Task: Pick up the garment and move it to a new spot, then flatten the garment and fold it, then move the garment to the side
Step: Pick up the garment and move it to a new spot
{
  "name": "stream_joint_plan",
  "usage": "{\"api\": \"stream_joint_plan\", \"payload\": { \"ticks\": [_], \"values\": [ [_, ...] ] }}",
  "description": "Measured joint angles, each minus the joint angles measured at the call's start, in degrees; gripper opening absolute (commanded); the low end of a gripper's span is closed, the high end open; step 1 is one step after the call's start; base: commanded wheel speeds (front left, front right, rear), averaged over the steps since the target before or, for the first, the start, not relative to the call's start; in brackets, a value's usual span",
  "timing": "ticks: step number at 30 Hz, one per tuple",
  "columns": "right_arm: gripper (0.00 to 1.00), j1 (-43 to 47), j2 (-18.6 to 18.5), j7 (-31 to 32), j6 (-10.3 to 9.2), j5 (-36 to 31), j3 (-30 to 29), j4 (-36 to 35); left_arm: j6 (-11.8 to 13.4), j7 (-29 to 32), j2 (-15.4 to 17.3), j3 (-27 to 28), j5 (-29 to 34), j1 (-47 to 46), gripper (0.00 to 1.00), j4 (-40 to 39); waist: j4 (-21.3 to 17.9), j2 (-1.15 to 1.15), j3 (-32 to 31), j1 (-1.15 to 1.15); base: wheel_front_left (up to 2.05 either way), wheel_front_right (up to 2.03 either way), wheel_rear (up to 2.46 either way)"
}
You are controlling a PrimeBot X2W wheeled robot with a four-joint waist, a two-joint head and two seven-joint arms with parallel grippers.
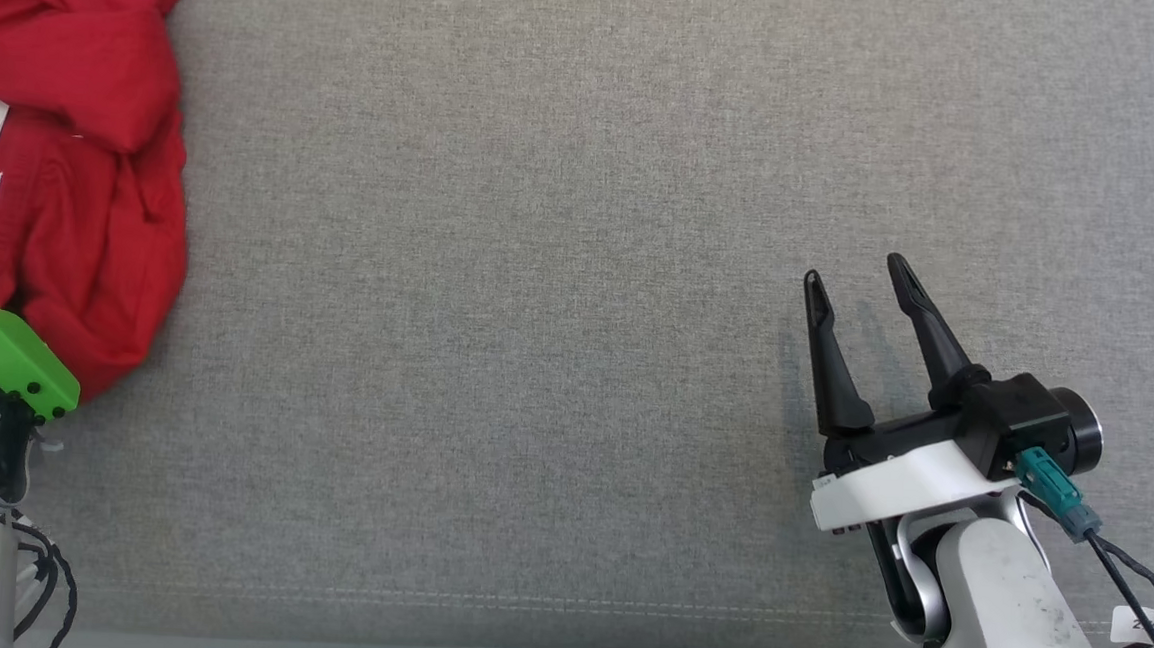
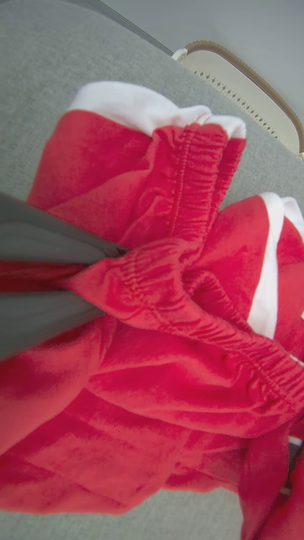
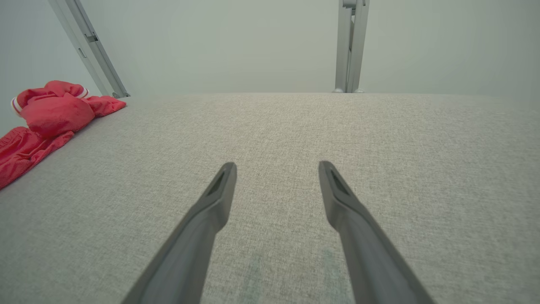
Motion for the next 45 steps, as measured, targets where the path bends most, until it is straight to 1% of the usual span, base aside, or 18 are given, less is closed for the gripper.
{"api": "stream_joint_plan", "payload": {
  "ticks": [4,6,7,9,15,18,19,23,26,29,35,40,45],
  "values": [
    [1.00,0.2,0.0,0.0,0.00,0.9,-0.7,0.0,-2.3,-3.2,0.0,-0.1,-0.4,1.5,0.00,-3.2,-0.1,0.00,-1.7,0.00,0.00,0.00,0.00],
    [1.00,0.3,0.0,0.0,0.00,1.0,-0.8,0.0,-2.6,-3.8,0.0,-0.2,-0.4,1.9,0.00,-4.5,-0.1,0.00,-2.1,0.00,0.00,0.00,0.00],
    [1.00,0.6,0.0,0.0,0.00,1.4,-1.2,0.1,-3.4,-4.9,0.0,-0.7,-0.4,2.9,0.00,-7.2,-0.2,0.00,-3.2,0.00,0.00,0.00,0.00],
    [1.00,1.3,0.0,0.0,0.00,1.7,-1.6,0.2,-3.7,-5.5,-0.3,-1.5,0.2,4.2,0.00,-10.4,-0.2,0.00,-4.4,0.00,0.00,0.00,0.00],
    [1.00,3.8,0.0,0.0,0.00,2.2,-3.0,0.4,-3.8,-4.8,-2.6,-5.3,1.4,7.7,0.00,-22.5,-0.5,0.00,-8.5,0.00,0.00,0.00,0.00],
    [1.00,5.1,0.0,0.0,0.00,2.2,-3.5,0.5,-3.6,-3.4,-3.9,-7.7,2.4,8.7,0.00,-28.4,-0.9,0.00,-10.6,-0.01,0.00,0.00,0.00],
    [1.00,5.4,0.0,0.0,0.00,2.3,-3.7,0.5,-3.2,-2.9,-4.2,-8.5,2.9,8.8,0.00,-30.1,-1.1,0.00,-11.2,-0.01,0.00,0.00,0.00],
    [1.00,6.4,0.0,0.0,0.00,2.3,-3.7,0.5,-2.2,-1.5,-5.3,-11.5,5.2,8.8,0.00,-33.9,-2.4,0.00,-13.3,-0.01,0.00,0.00,0.00],
    [1.00,6.4,0.0,0.0,0.00,2.3,-3.3,0.5,-1.7,-0.9,-6.3,-14.2,7.2,7.5,0.00,-32.9,-3.9,0.00,-14.0,-0.01,0.00,0.00,0.00],
    [1.00,6.4,0.0,0.0,0.00,2.7,-2.7,0.5,-1.7,-0.6,-8.1,-17.3,8.8,5.6,0.00,-29.1,-5.9,0.00,-14.3,-0.01,0.00,0.00,0.00],
    [1.00,6.1,0.0,0.0,0.00,3.8,-1.0,0.9,-2.5,-2.0,-14.1,-22.6,10.3,1.4,0.00,-17.2,-10.5,0.00,-14.1,-0.01,0.00,0.00,0.00],
    [1.00,5.1,0.0,0.0,0.00,5.1,1.1,1.0,-2.5,-5.8,-16.3,-24.6,10.4,-1.4,0.00,-8.2,-15.1,0.00,-13.7,-0.01,0.00,0.00,0.00],
    [1.00,4.6,-0.1,0.0,0.00,6.3,2.2,0.9,-2.2,-9.6,-17.4,-26.5,10.4,-5.1,0.00,-1.7,-20.0,0.00,-12.9,-0.01,0.00,0.00,0.00]
  ]
}}
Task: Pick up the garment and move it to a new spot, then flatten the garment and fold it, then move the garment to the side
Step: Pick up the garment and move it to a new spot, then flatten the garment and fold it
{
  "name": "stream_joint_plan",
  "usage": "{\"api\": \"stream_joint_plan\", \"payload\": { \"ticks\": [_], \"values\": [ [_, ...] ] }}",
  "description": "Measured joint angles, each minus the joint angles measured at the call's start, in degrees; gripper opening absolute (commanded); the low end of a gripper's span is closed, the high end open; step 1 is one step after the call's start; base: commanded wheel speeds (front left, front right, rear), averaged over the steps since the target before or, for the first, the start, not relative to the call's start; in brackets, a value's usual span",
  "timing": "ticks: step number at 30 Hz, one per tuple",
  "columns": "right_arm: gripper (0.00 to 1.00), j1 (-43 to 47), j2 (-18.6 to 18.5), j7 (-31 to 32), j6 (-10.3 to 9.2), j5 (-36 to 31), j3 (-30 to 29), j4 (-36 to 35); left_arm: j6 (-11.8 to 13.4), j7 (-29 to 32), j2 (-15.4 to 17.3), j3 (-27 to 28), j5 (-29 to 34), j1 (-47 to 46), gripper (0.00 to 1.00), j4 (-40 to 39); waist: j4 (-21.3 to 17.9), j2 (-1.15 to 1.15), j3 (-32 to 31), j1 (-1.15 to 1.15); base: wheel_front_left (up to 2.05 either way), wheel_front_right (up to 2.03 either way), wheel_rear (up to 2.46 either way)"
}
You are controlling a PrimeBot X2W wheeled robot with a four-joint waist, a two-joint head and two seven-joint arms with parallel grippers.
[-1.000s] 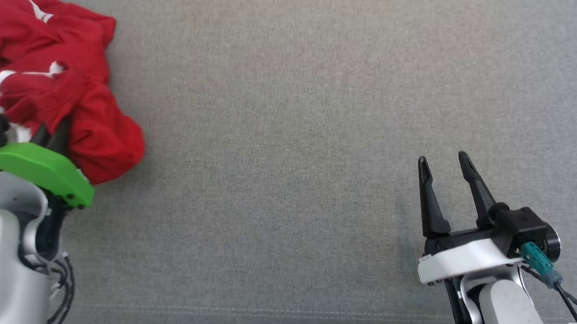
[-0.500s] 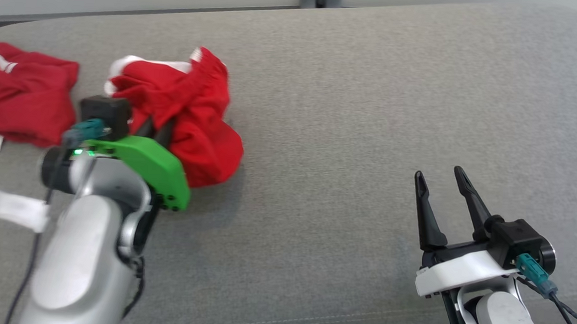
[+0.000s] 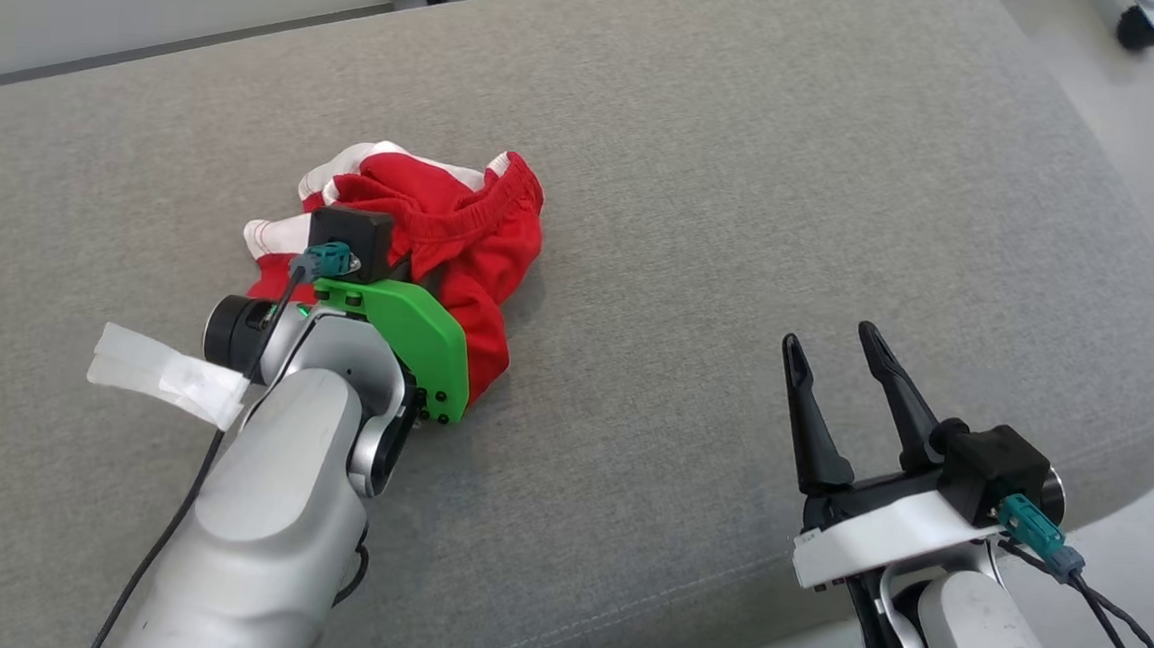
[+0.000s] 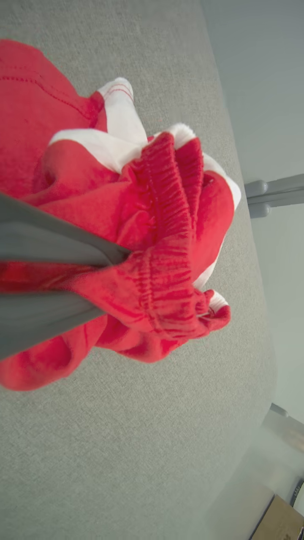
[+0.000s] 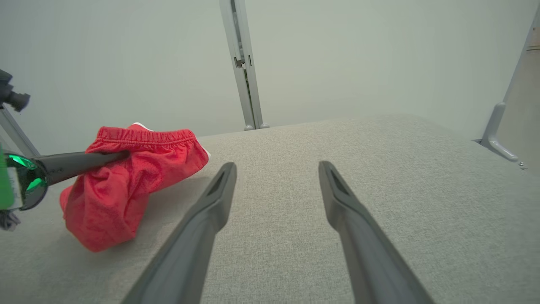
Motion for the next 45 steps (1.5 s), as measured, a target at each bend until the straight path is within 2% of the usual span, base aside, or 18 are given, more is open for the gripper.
{"api": "stream_joint_plan", "payload": {
  "ticks": [1,2,3,6,10,17,25,34,45],
  "values": [
    [1.00,-0.2,0.0,0.0,0.00,0.1,0.2,0.0,0.3,-1.0,-0.1,-0.4,0.0,-0.7,0.00,1.1,-0.9,0.00,0.2,0.00,0.00,0.00,0.00],
    [1.00,-0.3,0.0,0.0,0.00,0.4,0.4,0.0,0.5,-2.0,-0.2,-0.7,0.0,-1.4,0.39,2.3,-1.9,0.00,0.4,0.00,0.00,0.00,0.00],
    [1.00,-0.4,0.0,0.0,0.00,0.6,0.5,0.0,0.5,-2.8,-0.3,-1.0,-0.1,-2.0,1.00,3.3,-2.8,0.00,0.5,0.00,0.00,0.00,0.00],
    [1.00,-0.6,0.0,0.0,0.00,0.6,0.5,0.0,0.1,-4.7,-0.3,-3.1,-1.6,-2.9,1.00,6.0,-5.1,0.00,1.1,0.00,0.00,0.00,0.00],
    [1.00,-0.5,0.0,0.0,0.00,0.5,-0.3,0.2,-0.4,-7.0,-0.5,-8.7,-6.5,-3.2,1.00,5.6,-6.8,0.00,1.9,0.00,0.00,0.00,0.00],
    [1.00,-0.6,0.0,0.0,0.00,-1.9,-1.6,0.8,1.3,-10.5,-0.5,-17.0,-11.5,-3.3,1.00,2.8,-4.4,0.00,2.3,0.00,0.00,0.00,0.00],
    [1.00,-2.6,0.1,0.5,0.00,-5.7,-1.5,4.5,2.8,-13.7,-0.5,-20.9,-13.0,0.7,1.00,0.5,2.8,0.00,0.9,0.00,0.00,0.00,0.00],
    [1.00,-11.0,-0.1,9.7,0.01,-5.6,-1.2,10.1,5.5,-16.5,0.6,-20.9,-14.3,9.5,1.00,-6.5,11.7,0.00,-2.0,0.00,0.00,0.00,0.00],
    [1.00,-25.2,-4.0,20.1,0.01,-4.7,-0.2,23.2,9.6,-15.0,4.6,-21.7,-14.5,17.1,1.00,-21.6,23.9,0.00,-4.6,0.00,0.00,0.00,0.00]
  ]
}}
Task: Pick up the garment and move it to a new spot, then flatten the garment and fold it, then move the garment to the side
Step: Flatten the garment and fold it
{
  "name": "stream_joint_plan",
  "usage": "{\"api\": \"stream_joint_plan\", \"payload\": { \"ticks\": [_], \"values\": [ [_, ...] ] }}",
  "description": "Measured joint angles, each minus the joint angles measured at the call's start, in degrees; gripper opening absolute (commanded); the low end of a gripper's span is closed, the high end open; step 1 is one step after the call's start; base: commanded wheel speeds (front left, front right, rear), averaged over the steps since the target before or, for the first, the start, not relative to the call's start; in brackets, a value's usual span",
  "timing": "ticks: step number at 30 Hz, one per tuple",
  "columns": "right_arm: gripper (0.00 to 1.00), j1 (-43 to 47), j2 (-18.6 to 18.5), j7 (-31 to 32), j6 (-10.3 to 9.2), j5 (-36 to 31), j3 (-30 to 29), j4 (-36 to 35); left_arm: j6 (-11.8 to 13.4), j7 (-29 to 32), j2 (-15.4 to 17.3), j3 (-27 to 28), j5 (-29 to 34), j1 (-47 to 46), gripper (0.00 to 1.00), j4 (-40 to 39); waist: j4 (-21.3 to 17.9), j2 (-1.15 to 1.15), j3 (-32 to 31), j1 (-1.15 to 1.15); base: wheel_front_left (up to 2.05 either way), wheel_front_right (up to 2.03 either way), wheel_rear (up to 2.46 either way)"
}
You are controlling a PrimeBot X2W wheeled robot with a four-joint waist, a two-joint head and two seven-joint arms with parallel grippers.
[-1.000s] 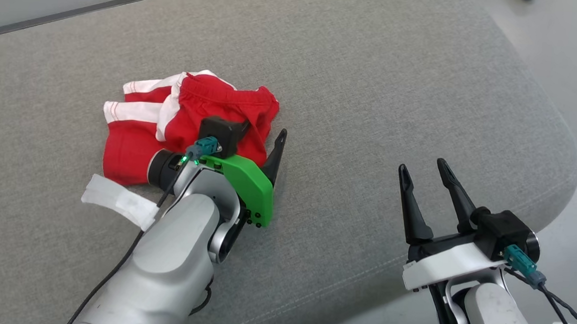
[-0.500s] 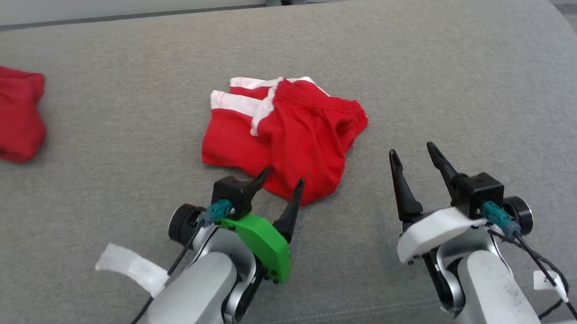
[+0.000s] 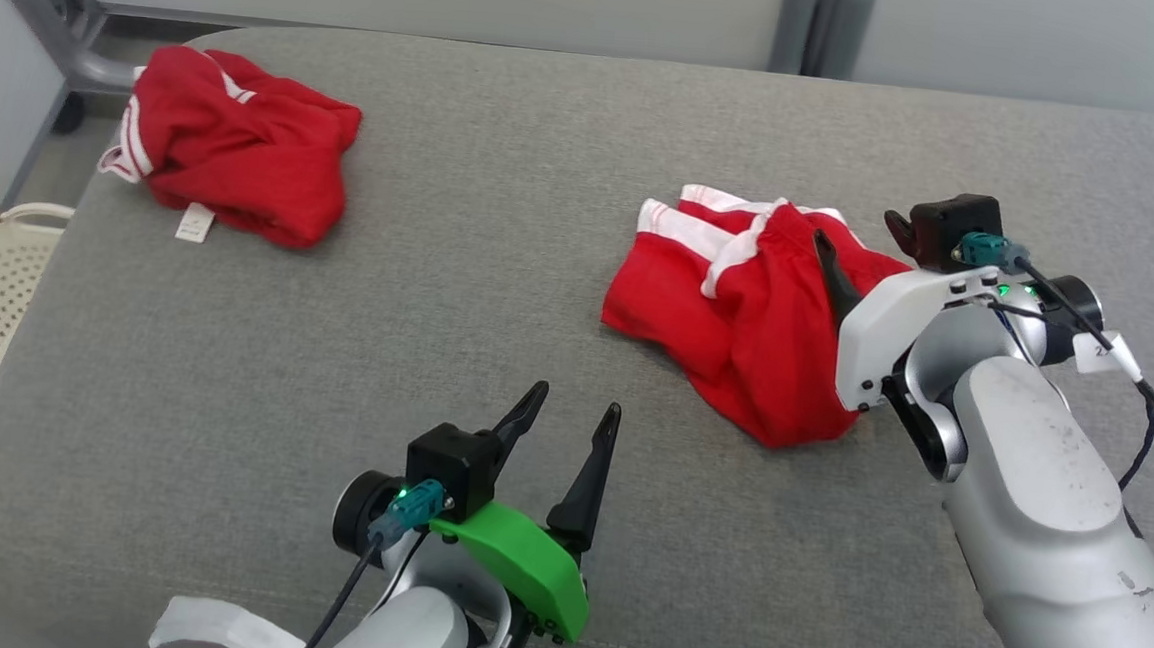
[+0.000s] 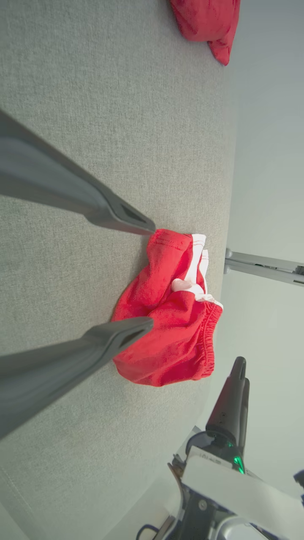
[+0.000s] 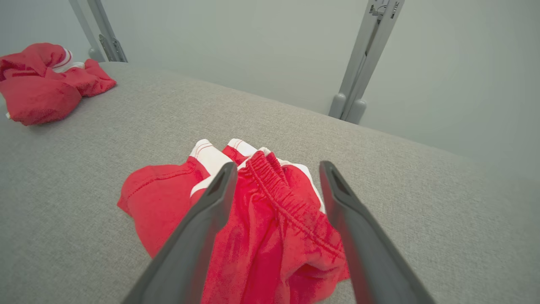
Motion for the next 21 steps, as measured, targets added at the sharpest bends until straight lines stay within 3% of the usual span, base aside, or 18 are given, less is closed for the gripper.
{"api": "stream_joint_plan", "payload": {
  "ticks": [2,9,15,21],
  "values": [
    [1.00,-3.9,-1.8,2.4,0.00,0.5,0.8,6.9,1.2,0.6,0.9,-0.2,0.4,1.1,1.00,-4.2,4.2,0.00,-0.3,0.00,0.00,0.00,0.00],
    [1.00,-10.2,-4.8,5.3,0.00,-0.1,-0.3,16.8,2.5,1.1,2.0,-0.1,0.5,1.9,1.00,-8.2,10.7,0.00,0.0,0.00,0.00,0.00,0.00],
    [1.00,-14.2,-6.9,9.1,0.01,-1.5,-2.7,24.3,2.7,1.3,2.0,-0.4,0.7,1.9,1.00,-9.5,15.2,0.00,1.3,0.01,0.00,0.00,0.00],
    [1.00,-15.7,-6.6,11.8,0.01,-2.0,-3.1,29.2,3.0,1.2,1.9,-0.5,0.7,1.9,1.00,-9.9,18.0,0.00,2.7,0.00,0.00,0.00,0.00]
  ]
}}
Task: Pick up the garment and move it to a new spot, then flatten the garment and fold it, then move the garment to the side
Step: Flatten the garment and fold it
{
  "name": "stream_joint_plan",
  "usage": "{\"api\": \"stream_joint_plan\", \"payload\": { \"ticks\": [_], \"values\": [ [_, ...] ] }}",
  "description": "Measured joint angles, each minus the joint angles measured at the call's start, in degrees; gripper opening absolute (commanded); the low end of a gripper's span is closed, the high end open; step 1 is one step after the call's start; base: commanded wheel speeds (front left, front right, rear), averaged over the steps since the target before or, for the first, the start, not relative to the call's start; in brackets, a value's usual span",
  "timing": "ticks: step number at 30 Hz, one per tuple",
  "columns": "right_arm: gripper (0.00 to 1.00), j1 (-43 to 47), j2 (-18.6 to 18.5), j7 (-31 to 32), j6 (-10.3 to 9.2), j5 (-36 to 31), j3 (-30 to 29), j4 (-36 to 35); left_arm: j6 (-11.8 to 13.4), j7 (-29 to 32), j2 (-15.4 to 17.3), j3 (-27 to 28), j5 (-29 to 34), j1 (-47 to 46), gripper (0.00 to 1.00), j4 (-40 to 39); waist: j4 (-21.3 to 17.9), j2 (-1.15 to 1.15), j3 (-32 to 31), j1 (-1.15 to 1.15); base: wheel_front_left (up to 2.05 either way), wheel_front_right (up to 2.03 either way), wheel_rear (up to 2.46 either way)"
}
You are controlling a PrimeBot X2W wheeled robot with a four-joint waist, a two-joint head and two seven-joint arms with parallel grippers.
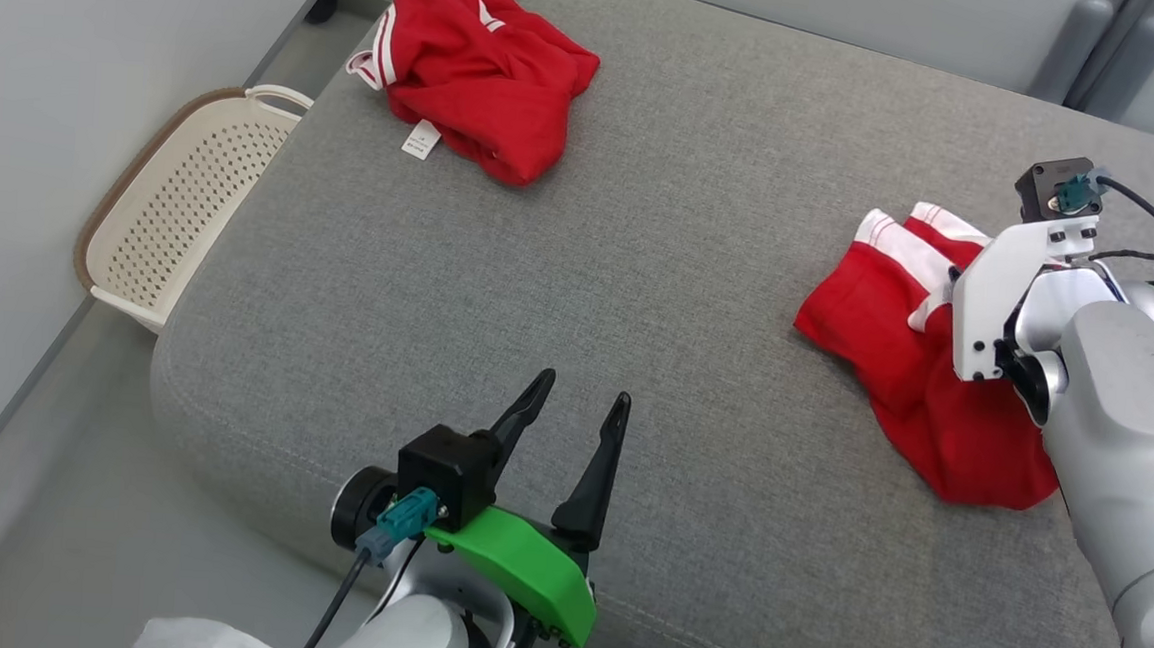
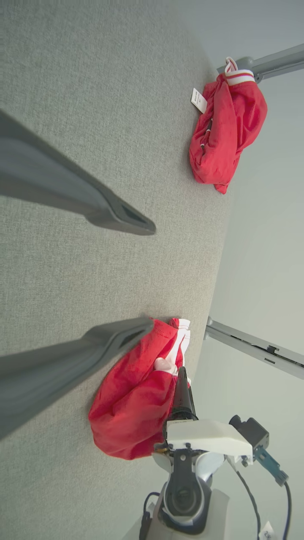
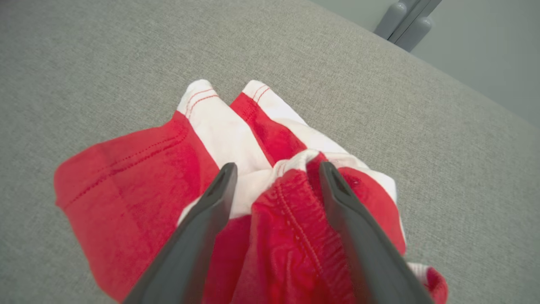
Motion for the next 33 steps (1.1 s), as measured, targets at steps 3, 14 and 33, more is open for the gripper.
{"api": "stream_joint_plan", "payload": {
  "ticks": [3,14,33],
  "values": [
    [0.79,-0.1,0.1,0.6,0.00,-0.2,0.1,1.7,0.2,-0.1,0.0,0.0,0.0,0.0,1.00,0.0,0.3,0.00,0.2,0.00,0.00,0.00,0.00],
    [0.00,-4.0,0.3,-9.6,0.00,-1.1,2.6,0.0,0.5,-0.5,0.5,0.5,-0.4,0.0,1.00,0.1,-0.8,0.00,-0.2,0.00,0.00,0.00,0.00],
    [0.00,-9.1,3.7,-18.5,0.00,0.3,6.6,3.6,1.9,0.0,2.6,1.5,-0.9,0.0,1.00,-0.9,-6.5,0.00,-1.2,0.00,0.00,0.00,0.00]
  ]
}}
